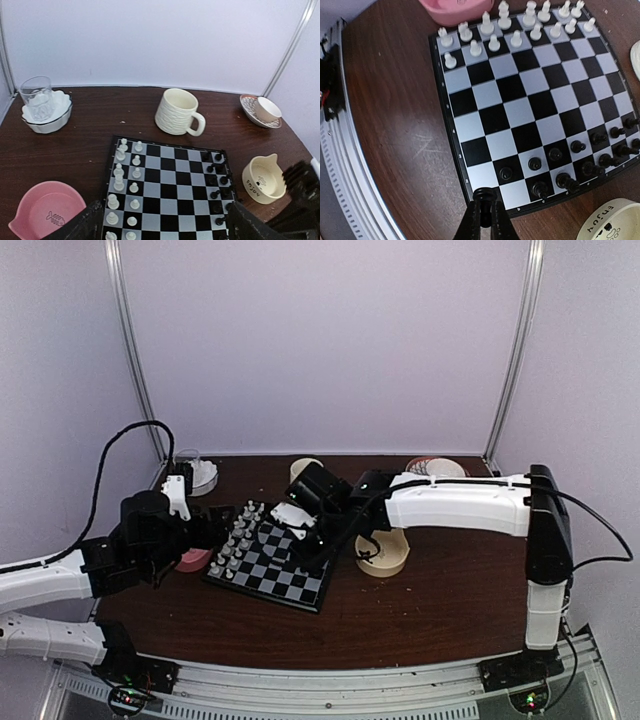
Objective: Set up the chess pieces on the board
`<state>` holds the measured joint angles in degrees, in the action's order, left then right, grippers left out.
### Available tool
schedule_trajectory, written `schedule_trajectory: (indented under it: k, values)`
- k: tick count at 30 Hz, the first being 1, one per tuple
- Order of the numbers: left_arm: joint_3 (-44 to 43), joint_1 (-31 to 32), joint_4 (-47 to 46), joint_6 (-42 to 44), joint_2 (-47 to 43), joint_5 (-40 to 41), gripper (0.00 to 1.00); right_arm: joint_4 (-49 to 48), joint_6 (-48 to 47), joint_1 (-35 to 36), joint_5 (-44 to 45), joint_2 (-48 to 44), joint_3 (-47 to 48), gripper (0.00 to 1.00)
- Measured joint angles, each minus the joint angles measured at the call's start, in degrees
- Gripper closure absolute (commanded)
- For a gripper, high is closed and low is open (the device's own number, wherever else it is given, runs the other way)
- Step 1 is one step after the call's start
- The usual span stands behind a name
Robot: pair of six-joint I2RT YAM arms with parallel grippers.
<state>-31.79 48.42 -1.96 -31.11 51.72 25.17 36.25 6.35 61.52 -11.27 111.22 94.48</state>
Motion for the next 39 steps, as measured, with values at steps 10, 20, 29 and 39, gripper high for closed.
schedule_trajectory:
  k: [10, 20, 29, 39]
  values:
    - [1.16, 0.00, -0.09, 0.17, -1.07, 6.47, 0.14, 13.29, -2.21, 1.92, 4.81, 10.38, 10.95, 0.99]
    - [1.14, 0.00, -0.09, 0.24, -1.29, 6.93, 0.14, 16.33, -3.63, 3.21, 4.90, 14.53, 15.78, 0.98]
    - [1.16, 0.00, -0.09, 0.70, -2.19, 6.95, 0.14, 17.57, -3.65, 4.09, 5.18, 18.25, 17.73, 0.97]
    - [1.46, 0.00, -0.11, 0.79, -3.45, 6.97, 0.14, 18.80, -4.37, 4.52, 6.49, 20.48, 19.93, 0.95]
